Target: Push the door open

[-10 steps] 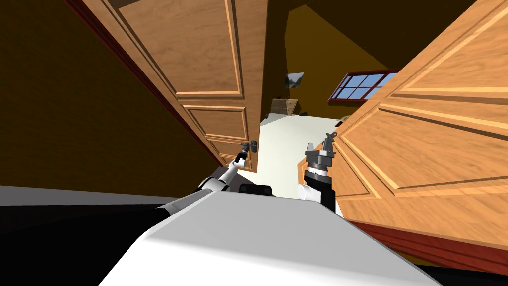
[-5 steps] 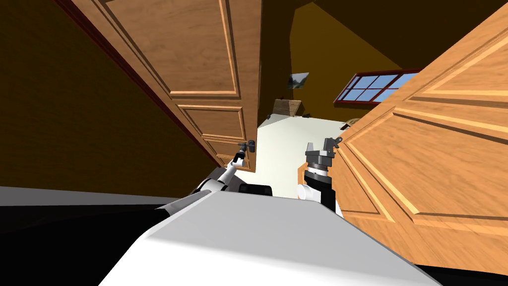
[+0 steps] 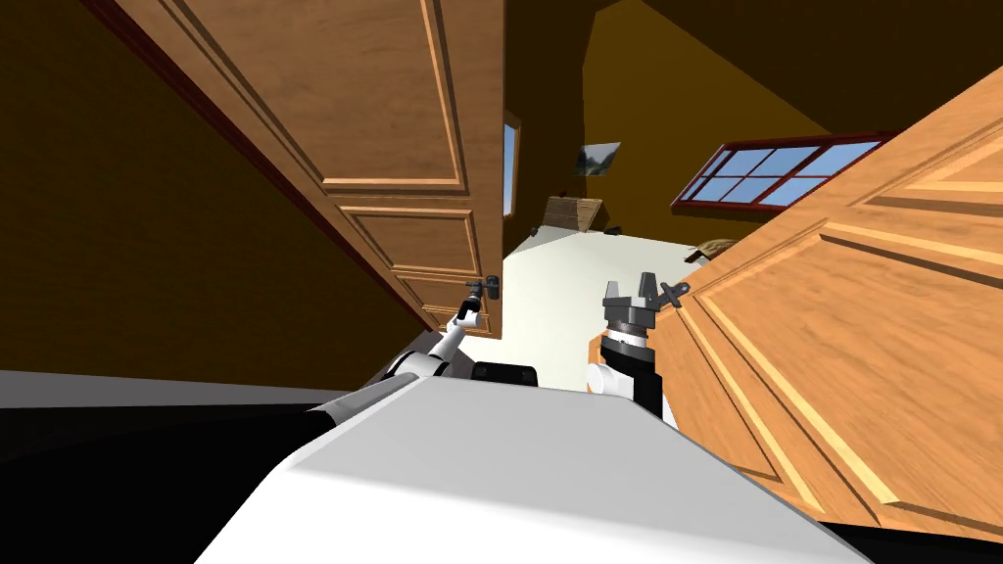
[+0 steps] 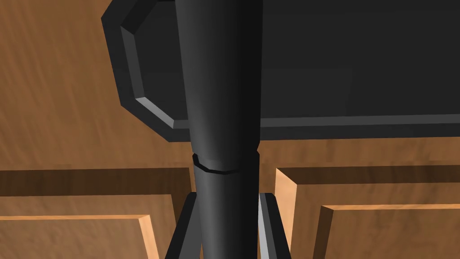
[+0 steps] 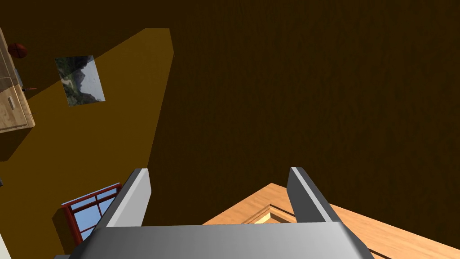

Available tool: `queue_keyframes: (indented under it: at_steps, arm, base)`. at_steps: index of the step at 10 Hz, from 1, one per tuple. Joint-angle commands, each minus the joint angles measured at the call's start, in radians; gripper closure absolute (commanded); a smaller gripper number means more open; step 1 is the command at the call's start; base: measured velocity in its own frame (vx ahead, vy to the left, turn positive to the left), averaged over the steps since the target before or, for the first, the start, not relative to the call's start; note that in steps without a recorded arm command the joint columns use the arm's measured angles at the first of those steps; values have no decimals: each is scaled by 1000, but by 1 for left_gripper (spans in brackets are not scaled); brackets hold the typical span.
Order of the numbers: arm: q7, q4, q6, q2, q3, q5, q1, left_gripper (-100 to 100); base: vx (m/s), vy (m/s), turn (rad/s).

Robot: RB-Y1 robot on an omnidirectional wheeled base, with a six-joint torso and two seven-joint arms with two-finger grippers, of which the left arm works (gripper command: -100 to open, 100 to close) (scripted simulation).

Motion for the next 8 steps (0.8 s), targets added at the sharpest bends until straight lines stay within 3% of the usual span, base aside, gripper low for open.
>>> queue_keyframes:
  at_steps: [1, 5, 8]
  arm:
    - [-2, 6, -8, 3, 20, 3, -9, 100]
    - [-8, 11, -10, -5, 49, 8, -11, 100]
    - [-15, 12, -11, 14, 73, 15, -4, 100]
  base:
    - [167, -135, 81]
    - [130, -120, 65]
    - [111, -64, 58]
